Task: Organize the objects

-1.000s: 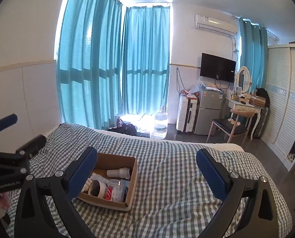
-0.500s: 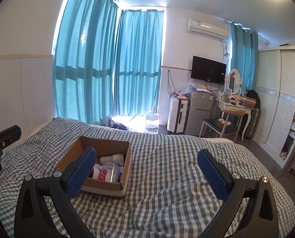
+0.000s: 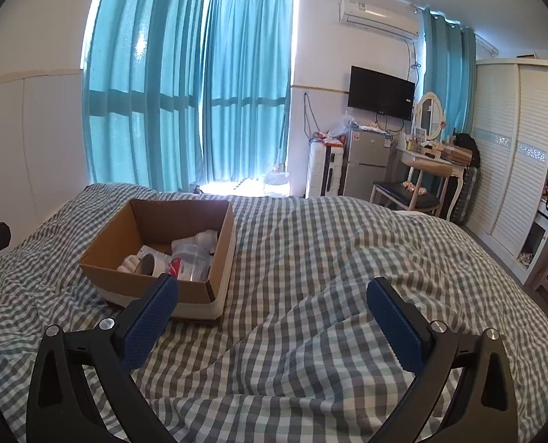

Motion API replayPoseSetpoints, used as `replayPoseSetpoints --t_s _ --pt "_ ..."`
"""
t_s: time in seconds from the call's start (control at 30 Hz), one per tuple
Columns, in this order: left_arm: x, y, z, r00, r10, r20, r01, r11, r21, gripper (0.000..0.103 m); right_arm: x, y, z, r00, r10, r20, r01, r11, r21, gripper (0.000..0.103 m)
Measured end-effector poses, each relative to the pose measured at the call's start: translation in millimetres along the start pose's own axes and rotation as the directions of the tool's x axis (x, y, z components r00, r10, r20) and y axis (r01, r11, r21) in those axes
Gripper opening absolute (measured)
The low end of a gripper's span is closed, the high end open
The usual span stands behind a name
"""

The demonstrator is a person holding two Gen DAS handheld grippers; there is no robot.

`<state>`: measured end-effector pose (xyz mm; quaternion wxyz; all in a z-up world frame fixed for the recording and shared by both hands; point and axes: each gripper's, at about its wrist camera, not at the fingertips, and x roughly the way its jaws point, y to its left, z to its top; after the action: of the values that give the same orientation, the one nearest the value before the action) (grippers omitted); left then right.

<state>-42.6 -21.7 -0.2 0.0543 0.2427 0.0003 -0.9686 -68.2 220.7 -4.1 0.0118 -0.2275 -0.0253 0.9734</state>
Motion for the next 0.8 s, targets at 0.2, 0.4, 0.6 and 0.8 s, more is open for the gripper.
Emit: replayPoseSetpoints --t_s 0.2,0.4,0.6,0.8 --pt "-5 -6 0 1.0 -0.005 0.007 0.005 1.0 0.03 0.103 -2 6 -1 1.0 0.004 -0.002 -0.004 1.0 -0.009 0.102" --pt "-9 -11 -1 1.0 -0.005 0.009 0.005 0.999 0.046 0.103 -1 7 -1 1.0 0.006 -0.018 -0.006 1.0 -0.005 0.102" --pt "-8 -11 0 1.0 0.0 0.011 0.0 0.998 0.057 0.103 0 7 -1 1.0 0.003 -0.02 -0.003 1.0 -0.003 0.102" --pt "-9 -8 -1 1.0 0.001 0.013 -0.001 0.999 0.049 0.103 0 9 -3 1.0 0.004 -0.025 -0.004 1.0 -0.009 0.102"
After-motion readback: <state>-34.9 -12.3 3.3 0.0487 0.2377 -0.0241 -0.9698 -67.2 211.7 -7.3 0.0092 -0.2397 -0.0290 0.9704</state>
